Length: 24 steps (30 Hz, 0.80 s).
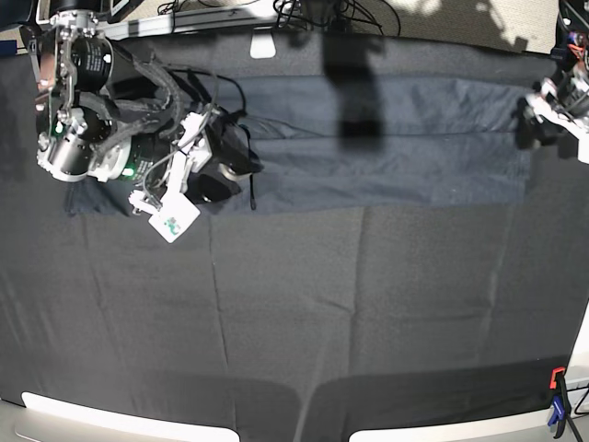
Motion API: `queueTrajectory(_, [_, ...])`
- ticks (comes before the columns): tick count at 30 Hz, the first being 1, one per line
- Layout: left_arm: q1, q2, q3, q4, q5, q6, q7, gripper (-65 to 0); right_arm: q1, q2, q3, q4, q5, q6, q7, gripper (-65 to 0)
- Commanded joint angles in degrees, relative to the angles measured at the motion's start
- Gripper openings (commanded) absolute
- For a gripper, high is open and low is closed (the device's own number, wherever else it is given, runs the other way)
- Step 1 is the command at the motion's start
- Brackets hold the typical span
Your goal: Layout the t-shirt on the table in an organized manner, then fold the t-shirt properly
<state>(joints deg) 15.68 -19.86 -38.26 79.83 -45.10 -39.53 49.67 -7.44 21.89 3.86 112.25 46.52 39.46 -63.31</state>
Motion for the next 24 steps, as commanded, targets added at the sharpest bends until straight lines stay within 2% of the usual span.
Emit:
queueTrajectory(1, [-0.5,-1.0,-0.3,0.3,-1.7,-0.5,0.5,-32.9,0.8,0.6,0.3,0.9,1.1,0.5,1.2,-37.4])
queueTrajectory(6, [-0.5,-1.0,-0.3,0.3,-4.5,-0.5,2.2,-33.7,0.7,0.6,0.3,0.9,1.1,0.5,1.2,-37.4])
queueTrajectory(10, [-0.6,-1.0,0.5,0.3,-4.5,-0.5,3.9,-38.9,0.7,0.6,0.3,0.9,1.2,0.5,1.2,-37.4])
queueTrajectory(19, [-0.8,-1.0,5.1,0.3,-4.5,-0.5,2.6,-39.1,0.7,0.6,0.3,0.9,1.9,0.5,0.7,-37.4])
queueTrajectory(21, [-0.8,-1.0,5.1,0.3,-4.4,-0.5,2.6,-44.9,0.7,0.6,0.3,0.9,1.9,0.5,0.6,-37.4])
queueTrajectory(23, [-0.7,-1.0,5.1,0.3,-4.5,-0.5,2.6,-59.8,0.8,0.6,0.3,0.9,1.9,0.5,0.5,-37.4])
queueTrajectory(24, [-0.7,-1.0,5.1,0.3,-4.5,-0.5,2.6,-65.0,0.8,0.6,0.3,0.9,1.9,0.5,0.5,-37.4])
